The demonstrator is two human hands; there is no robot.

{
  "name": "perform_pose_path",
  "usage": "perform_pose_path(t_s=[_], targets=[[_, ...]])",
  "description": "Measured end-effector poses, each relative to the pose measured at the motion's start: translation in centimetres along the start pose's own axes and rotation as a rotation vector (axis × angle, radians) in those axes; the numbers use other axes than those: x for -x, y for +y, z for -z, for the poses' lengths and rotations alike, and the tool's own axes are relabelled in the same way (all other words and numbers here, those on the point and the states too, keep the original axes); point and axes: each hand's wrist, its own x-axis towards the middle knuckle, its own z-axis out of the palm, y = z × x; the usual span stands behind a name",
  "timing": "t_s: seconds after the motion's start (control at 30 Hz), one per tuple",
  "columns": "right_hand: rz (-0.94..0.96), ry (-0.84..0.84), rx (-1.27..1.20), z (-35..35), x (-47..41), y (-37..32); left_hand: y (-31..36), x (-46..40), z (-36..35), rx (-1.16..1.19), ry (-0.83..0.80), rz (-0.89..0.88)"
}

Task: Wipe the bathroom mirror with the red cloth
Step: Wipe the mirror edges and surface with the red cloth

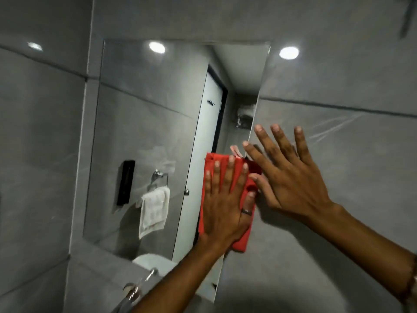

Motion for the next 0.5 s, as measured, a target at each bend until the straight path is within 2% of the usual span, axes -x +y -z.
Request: perform_pose_path(t_s=[0.3, 0.4, 0.5], targets=[[-0.308, 0.031, -0.114, 1.0, -11.4, 6.9, -0.2, -20.7, 6.4, 0.049, 0.066, -0.179], [-0.35, 0.061, -0.149, 0.8, -14.2, 6.9, -2.1, -23.6, 7.0, 0.054, 0.093, -0.239], [-0.305, 0.113, -0.159, 0.3, -16.5, 5.6, -5.5, -24.5, 7.2, 0.048, 0.114, -0.272]])
